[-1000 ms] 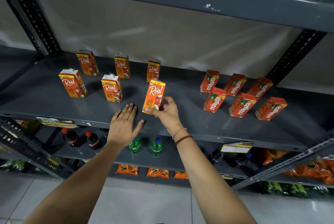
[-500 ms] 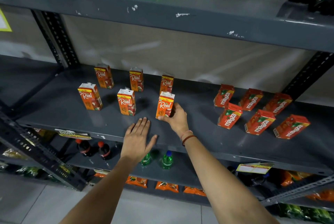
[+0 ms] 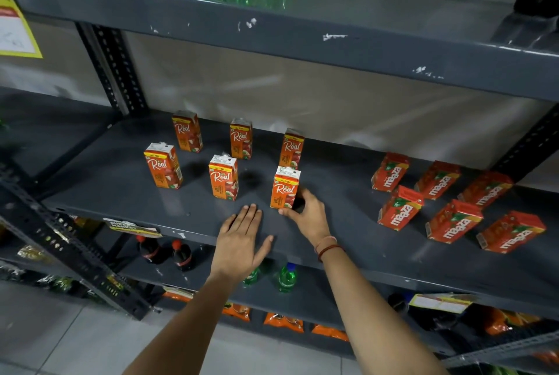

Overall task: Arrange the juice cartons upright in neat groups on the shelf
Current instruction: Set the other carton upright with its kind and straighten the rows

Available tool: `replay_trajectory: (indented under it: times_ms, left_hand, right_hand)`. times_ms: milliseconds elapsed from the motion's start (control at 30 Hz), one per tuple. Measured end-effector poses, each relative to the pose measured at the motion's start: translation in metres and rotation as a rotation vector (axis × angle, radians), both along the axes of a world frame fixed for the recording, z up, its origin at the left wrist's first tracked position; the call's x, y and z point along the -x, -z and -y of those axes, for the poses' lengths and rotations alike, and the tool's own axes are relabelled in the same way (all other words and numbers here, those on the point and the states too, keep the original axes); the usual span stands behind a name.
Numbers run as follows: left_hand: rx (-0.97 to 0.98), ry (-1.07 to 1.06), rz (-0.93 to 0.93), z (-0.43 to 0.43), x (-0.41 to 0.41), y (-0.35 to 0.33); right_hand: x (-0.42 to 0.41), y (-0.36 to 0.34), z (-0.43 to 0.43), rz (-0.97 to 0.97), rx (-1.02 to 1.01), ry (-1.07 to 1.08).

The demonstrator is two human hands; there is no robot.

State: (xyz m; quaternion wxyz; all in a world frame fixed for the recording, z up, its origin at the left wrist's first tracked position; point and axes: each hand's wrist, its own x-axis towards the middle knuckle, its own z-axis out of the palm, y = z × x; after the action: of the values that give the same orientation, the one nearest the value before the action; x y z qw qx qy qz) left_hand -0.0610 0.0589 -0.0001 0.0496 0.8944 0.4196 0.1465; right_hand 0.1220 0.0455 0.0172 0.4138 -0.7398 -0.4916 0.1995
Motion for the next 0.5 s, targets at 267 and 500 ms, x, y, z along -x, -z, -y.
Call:
replay_trajectory:
  times_ms: [267, 500]
  left_hand:
    - [0.003, 0.005, 0.022, -0.001, 0.001, 0.003]
    - [0.055, -0.03, 0.246, 0.008, -0.001, 0.001]
  right_hand:
    - [-0.003, 0.001, -0.001, 0.002, 0.025, -0.024]
    - [-0.012, -0.003, 0.038, -0.176, -0.095, 0.05]
